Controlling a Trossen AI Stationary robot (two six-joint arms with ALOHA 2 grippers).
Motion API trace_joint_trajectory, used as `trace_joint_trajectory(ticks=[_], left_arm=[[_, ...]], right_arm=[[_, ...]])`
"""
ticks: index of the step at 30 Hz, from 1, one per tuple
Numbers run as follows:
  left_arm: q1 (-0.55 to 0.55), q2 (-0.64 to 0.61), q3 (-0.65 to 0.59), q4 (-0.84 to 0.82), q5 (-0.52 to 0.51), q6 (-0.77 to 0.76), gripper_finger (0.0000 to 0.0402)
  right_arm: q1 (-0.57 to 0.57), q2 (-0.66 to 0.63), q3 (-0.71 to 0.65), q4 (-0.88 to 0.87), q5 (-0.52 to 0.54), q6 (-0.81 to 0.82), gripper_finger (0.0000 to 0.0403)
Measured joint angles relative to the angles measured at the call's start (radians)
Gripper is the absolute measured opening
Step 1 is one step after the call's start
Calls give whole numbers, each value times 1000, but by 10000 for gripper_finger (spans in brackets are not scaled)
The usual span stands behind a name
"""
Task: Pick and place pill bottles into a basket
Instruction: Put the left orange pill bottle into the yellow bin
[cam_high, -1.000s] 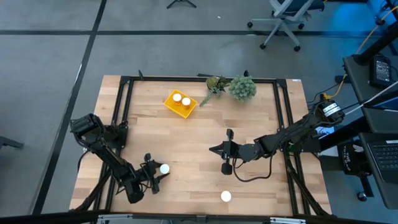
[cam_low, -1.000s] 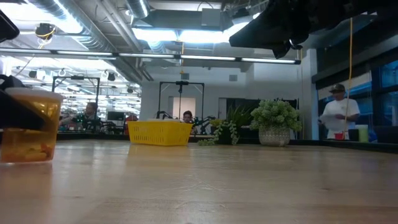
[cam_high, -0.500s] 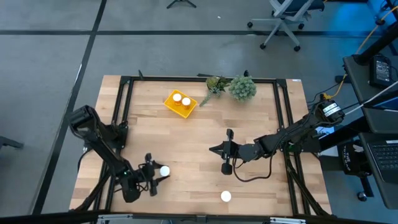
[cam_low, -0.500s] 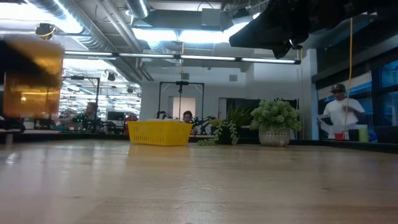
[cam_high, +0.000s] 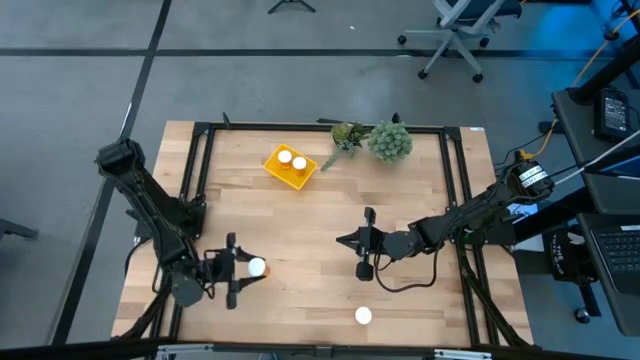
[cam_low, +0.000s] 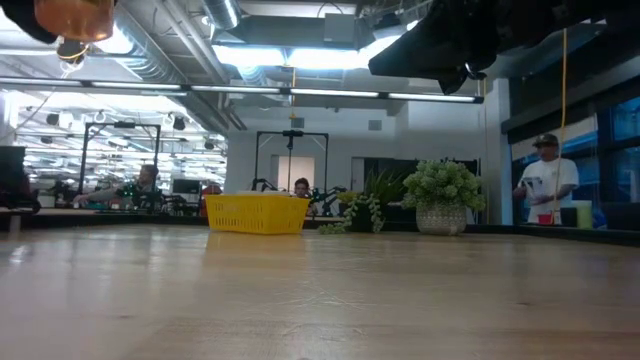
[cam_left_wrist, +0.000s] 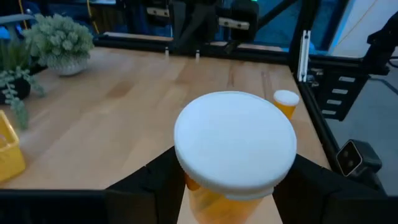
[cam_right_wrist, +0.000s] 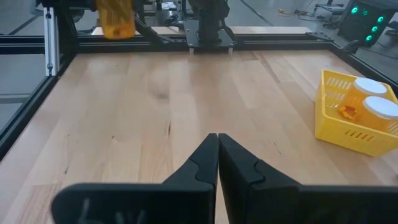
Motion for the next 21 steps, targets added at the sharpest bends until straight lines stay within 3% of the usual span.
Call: trace_joint_trajectory(ticks=[8,15,21], left_arm=[[33,-87,0,-82,12,21,201],[131,-101,0,-143,99,22,197],[233,-104,0,-150,188,109,202]], right_arm=[[0,0,0,0,0,0,16],[0,0,0,0,0,0,17],[0,0,0,0,0,0,17]])
